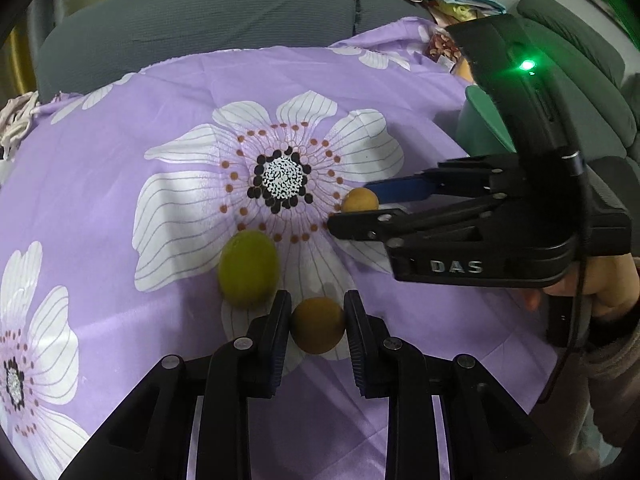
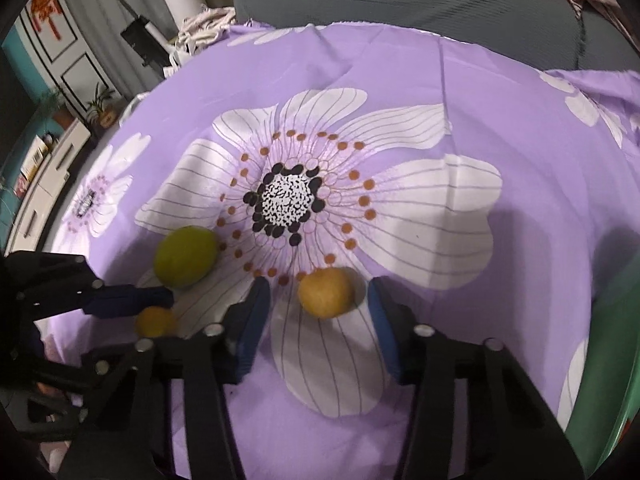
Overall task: Organize fruits
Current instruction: 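Close the left gripper on a yellow plum while the right gripper grasps another yellow plum, then carry both yellow plums in the two grippers over the green bowl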
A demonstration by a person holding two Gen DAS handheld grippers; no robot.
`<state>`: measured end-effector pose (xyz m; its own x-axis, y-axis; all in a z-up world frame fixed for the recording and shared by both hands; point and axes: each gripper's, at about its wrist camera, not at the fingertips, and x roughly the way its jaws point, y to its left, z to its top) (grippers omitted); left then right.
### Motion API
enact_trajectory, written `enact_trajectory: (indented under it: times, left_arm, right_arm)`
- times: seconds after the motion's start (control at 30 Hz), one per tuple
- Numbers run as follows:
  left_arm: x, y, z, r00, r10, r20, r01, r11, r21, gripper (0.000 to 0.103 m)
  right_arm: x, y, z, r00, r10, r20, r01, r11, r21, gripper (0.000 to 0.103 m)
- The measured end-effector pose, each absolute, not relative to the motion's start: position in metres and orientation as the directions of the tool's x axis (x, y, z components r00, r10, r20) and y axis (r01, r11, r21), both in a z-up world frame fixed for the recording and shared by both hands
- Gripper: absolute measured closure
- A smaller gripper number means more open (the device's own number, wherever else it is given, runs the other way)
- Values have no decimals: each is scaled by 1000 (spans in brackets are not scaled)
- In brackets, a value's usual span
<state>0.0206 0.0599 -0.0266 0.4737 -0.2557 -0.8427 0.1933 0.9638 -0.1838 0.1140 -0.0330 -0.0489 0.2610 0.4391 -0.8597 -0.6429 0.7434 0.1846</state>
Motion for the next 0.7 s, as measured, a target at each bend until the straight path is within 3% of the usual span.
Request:
enact_trajectory:
  times: [0.07, 0.17, 0.7]
  left_arm:
    - [20, 61, -28, 472, -261, -842, 193, 963, -190, 76]
    - [19, 62, -29, 470, -265, -842, 191, 962, -196, 76]
    - [9, 58, -21, 488, -265, -832, 191, 962, -194, 76]
  right_arm:
    - [115, -30, -49, 273, 425, -863, -649, 743, 161, 62]
    - [117, -29, -49, 303, 389, -870, -651, 751, 109, 75]
    - [82, -75, -19, 338, 506, -794, -626, 751, 212, 75]
